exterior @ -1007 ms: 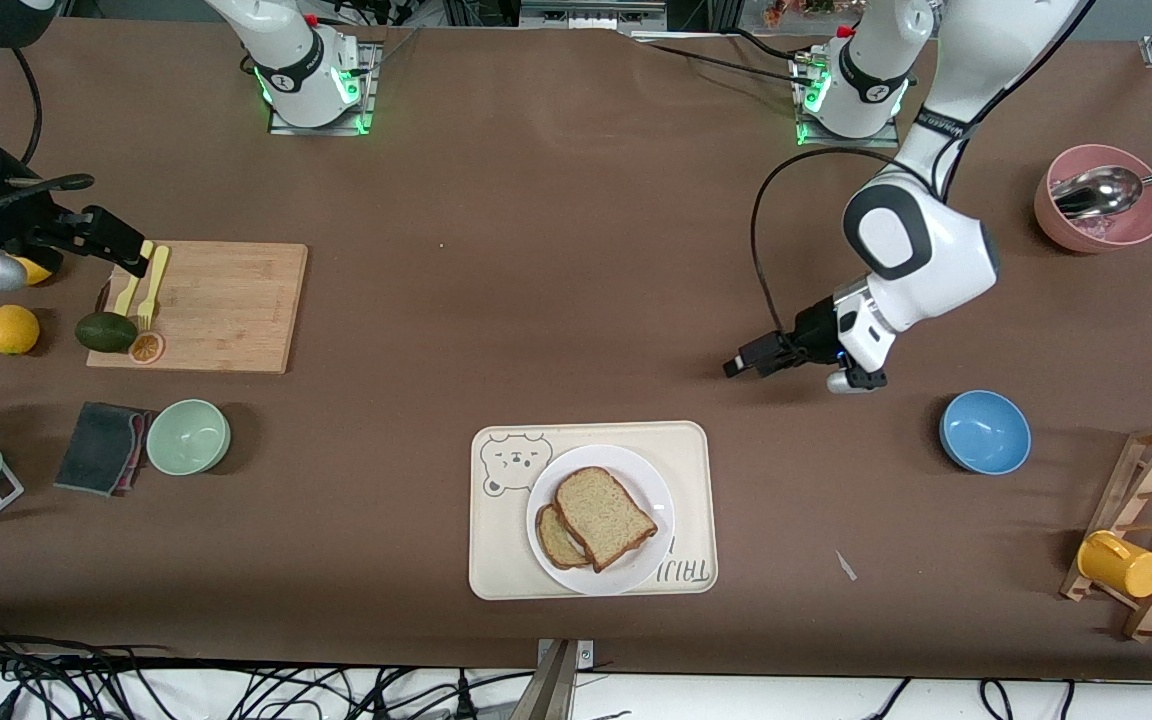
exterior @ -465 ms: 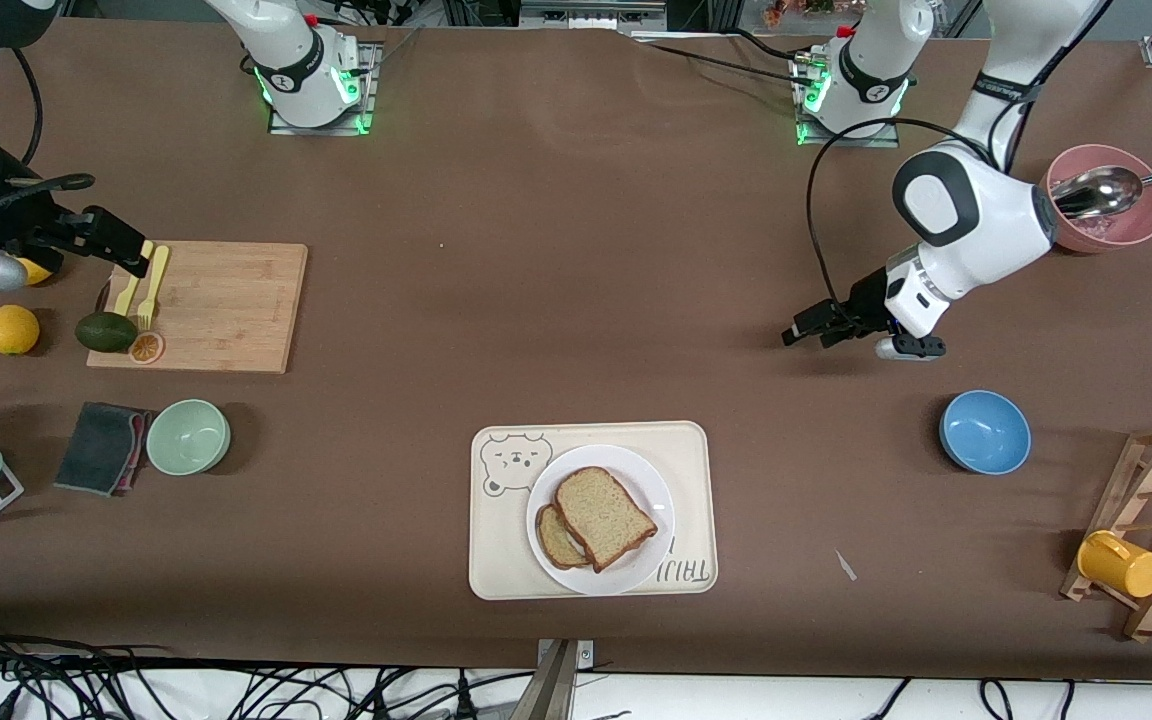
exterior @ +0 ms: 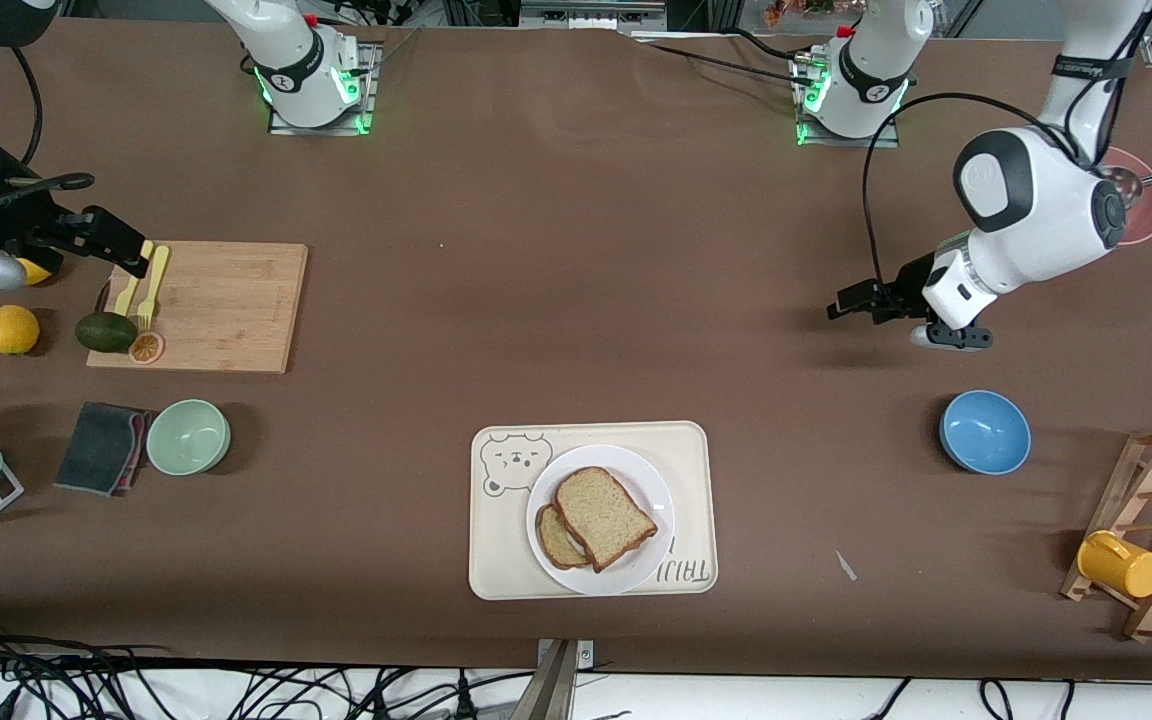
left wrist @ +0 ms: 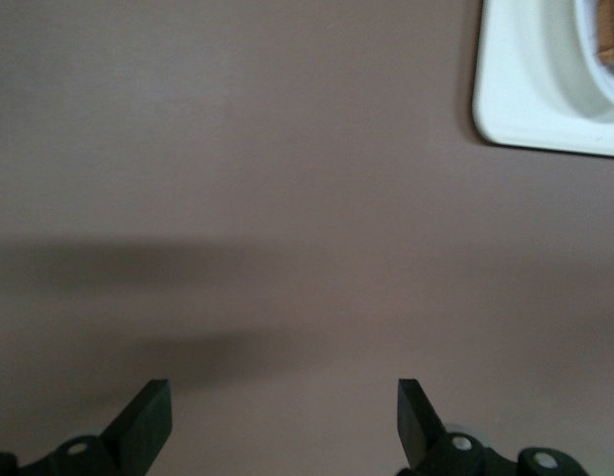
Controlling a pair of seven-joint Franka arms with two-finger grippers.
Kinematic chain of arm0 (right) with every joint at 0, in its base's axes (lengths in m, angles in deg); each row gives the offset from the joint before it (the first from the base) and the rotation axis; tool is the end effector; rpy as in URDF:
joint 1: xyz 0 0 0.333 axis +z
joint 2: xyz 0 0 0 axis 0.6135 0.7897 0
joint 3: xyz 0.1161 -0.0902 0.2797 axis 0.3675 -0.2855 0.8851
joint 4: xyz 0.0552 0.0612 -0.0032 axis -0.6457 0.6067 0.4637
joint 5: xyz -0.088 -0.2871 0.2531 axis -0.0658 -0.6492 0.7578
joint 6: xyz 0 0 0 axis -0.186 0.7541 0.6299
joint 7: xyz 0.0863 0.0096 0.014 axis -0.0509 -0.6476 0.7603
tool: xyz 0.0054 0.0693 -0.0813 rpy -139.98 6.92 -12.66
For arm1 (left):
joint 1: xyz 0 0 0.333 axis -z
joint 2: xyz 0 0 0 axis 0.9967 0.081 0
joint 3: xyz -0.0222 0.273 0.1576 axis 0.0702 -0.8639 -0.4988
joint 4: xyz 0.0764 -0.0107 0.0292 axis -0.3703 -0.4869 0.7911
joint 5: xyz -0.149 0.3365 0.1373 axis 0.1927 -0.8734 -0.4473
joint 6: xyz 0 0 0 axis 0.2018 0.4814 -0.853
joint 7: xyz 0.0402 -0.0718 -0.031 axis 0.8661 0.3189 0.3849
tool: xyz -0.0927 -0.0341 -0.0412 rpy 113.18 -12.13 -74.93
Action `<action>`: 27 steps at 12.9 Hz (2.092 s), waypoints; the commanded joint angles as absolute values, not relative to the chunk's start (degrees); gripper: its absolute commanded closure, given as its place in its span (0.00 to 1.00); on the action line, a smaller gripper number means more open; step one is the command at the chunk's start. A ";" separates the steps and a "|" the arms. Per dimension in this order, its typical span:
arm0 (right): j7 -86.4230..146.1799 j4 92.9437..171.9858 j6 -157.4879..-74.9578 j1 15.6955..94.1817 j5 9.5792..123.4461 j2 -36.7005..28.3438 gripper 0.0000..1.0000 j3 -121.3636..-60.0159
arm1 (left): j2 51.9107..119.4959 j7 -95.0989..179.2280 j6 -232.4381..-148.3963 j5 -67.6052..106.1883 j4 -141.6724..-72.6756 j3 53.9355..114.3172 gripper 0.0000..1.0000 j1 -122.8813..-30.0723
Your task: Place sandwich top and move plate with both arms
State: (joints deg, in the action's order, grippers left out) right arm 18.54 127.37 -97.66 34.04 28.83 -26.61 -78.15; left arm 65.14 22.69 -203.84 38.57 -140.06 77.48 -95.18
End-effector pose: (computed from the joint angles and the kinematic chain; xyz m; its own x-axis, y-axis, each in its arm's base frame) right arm 0.5689 0.0308 0.5937 0.9980 -0.0512 0.0360 -0.0514 -0.9987 0.0067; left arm 0.5059 -0.0275 0.2992 0.9925 0.0701 -0.1006 0.1026 -0.9241 0.3681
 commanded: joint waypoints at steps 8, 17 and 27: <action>18.61 127.22 -97.81 34.06 29.67 -27.12 0.00 -78.21 | 64.30 40.00 -185.42 19.70 -121.48 75.03 0.00 -96.25; 18.52 126.87 -97.90 34.06 29.67 -27.03 0.00 -78.30 | 64.21 40.89 -169.67 13.11 -102.74 68.37 0.00 -91.97; 18.52 126.43 -97.63 34.06 29.49 -27.03 0.00 -78.21 | 62.90 42.29 -163.69 13.20 -97.81 65.79 0.00 -87.89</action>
